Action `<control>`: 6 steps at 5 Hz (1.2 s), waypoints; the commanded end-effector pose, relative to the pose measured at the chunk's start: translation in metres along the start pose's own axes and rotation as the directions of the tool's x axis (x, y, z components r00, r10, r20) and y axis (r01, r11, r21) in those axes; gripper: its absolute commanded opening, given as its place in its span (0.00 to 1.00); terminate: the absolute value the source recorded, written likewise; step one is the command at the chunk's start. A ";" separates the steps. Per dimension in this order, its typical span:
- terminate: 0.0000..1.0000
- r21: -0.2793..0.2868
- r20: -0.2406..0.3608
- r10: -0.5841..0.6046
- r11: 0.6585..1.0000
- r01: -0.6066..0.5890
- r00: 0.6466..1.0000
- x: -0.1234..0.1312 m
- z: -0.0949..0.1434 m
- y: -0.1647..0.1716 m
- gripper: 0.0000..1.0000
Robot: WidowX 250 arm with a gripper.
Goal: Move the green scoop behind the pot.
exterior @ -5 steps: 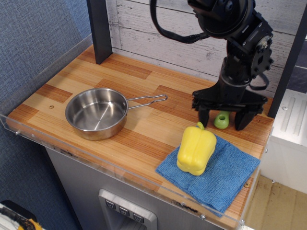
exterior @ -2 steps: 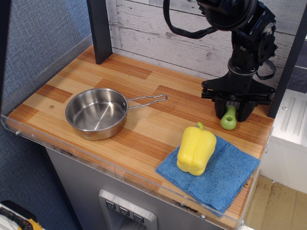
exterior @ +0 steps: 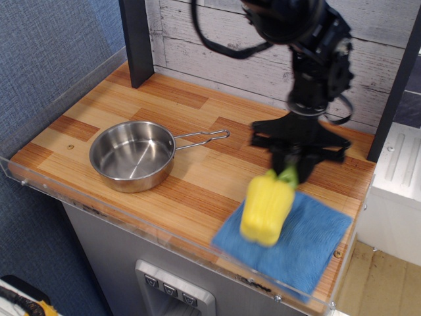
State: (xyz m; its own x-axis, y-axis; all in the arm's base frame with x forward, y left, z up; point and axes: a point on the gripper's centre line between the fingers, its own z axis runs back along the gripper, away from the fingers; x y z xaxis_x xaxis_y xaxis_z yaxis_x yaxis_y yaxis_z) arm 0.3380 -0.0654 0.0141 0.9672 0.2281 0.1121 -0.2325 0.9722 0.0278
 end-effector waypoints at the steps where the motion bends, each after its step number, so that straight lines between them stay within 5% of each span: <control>1: 0.00 -0.094 0.099 0.055 0.995 -0.046 0.994 0.013 0.075 0.035 0.00; 3: 0.00 -0.111 0.121 0.131 0.987 -0.118 0.984 0.018 0.096 0.070 0.00; 6: 0.00 -0.046 0.055 0.167 0.985 -0.165 0.984 0.040 0.061 0.146 0.00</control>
State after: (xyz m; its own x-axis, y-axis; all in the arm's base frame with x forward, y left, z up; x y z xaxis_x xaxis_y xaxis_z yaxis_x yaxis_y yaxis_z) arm 0.3350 0.0803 0.0655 0.9154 0.3839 0.1211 -0.3834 0.9231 -0.0279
